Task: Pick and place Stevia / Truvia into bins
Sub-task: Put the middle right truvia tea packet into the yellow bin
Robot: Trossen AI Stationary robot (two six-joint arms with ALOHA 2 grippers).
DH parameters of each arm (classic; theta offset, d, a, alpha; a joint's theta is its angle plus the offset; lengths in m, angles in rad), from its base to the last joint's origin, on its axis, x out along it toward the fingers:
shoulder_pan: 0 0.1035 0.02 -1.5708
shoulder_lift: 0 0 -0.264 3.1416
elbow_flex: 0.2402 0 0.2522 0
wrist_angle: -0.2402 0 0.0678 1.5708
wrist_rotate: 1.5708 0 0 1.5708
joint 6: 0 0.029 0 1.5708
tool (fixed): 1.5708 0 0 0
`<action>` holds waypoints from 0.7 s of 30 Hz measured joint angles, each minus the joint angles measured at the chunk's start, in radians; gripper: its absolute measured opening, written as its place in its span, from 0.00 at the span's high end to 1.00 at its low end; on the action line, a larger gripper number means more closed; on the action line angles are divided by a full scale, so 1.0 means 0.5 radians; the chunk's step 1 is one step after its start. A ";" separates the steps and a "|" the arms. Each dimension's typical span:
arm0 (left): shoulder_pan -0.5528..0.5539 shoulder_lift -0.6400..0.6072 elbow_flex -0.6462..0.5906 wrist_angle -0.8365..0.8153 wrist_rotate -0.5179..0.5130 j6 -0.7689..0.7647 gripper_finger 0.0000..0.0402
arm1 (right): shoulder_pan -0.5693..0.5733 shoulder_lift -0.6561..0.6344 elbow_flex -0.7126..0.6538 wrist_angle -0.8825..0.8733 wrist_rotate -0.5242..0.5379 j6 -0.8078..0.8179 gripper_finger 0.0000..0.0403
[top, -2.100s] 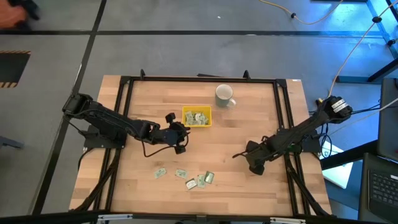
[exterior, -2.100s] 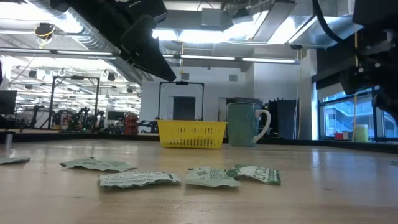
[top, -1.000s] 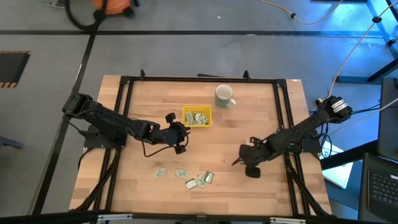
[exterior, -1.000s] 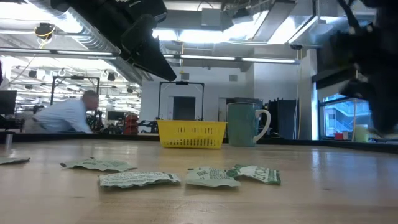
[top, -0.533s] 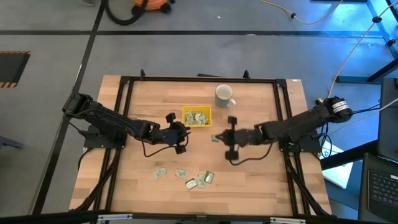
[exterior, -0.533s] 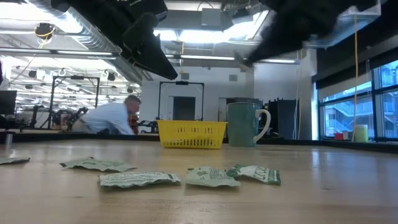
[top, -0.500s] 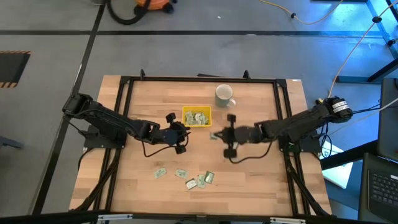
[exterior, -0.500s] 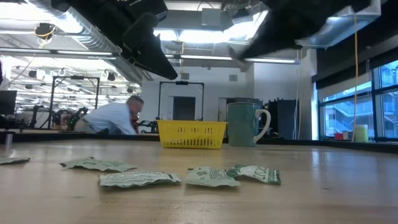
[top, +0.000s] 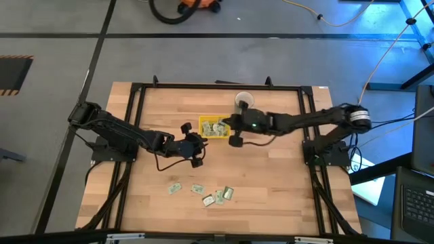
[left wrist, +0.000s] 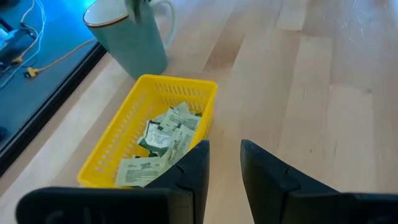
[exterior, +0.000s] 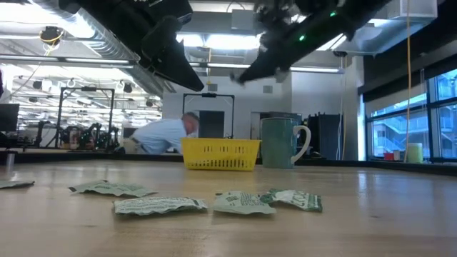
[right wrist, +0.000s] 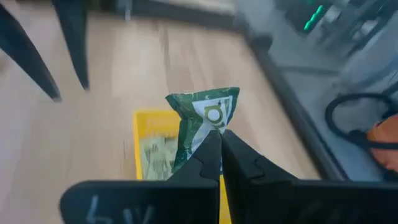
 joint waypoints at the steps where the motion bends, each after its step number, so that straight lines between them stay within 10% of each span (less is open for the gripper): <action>1: 0.000 0.000 0.000 0.000 0.000 0.013 0.79 | -0.018 0.056 0.046 -0.063 -0.008 0.001 0.99; 21: 0.000 0.000 0.000 0.000 0.016 0.030 0.79 | -0.093 0.692 0.458 -0.617 -0.011 -0.052 0.95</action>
